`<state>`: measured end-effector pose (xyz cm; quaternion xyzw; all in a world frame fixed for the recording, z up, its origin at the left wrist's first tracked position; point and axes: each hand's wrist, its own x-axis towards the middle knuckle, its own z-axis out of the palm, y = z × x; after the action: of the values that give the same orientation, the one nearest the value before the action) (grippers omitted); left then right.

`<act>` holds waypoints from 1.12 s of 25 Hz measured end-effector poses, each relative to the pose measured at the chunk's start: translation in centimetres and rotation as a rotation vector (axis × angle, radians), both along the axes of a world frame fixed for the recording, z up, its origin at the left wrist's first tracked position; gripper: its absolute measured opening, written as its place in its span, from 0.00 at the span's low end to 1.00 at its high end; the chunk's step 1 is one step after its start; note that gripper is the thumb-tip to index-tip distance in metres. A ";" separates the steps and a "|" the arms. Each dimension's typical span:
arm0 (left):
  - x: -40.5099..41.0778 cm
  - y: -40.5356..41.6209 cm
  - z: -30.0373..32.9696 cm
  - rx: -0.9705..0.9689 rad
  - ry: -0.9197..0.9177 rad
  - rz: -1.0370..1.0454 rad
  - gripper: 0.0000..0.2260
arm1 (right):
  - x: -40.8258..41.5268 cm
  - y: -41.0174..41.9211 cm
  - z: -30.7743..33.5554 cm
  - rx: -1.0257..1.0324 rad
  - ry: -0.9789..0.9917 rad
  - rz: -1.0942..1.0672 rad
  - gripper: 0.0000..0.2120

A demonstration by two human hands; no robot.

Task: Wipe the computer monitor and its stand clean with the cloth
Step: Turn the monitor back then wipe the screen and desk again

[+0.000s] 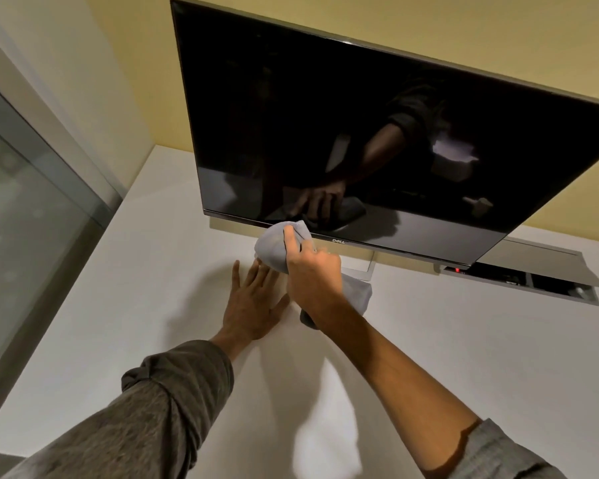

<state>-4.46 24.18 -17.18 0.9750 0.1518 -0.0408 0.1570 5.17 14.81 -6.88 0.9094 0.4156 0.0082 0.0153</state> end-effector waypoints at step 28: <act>1.2 -3.0 -0.6 0.102 -0.037 0.064 0.36 | 8.5 -22.9 1.1 -0.020 0.090 -0.478 0.30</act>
<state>-3.27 21.17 -17.75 0.9770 0.1818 -0.0102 0.1113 13.72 -8.12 -5.82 0.9812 0.1888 -0.0404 0.0071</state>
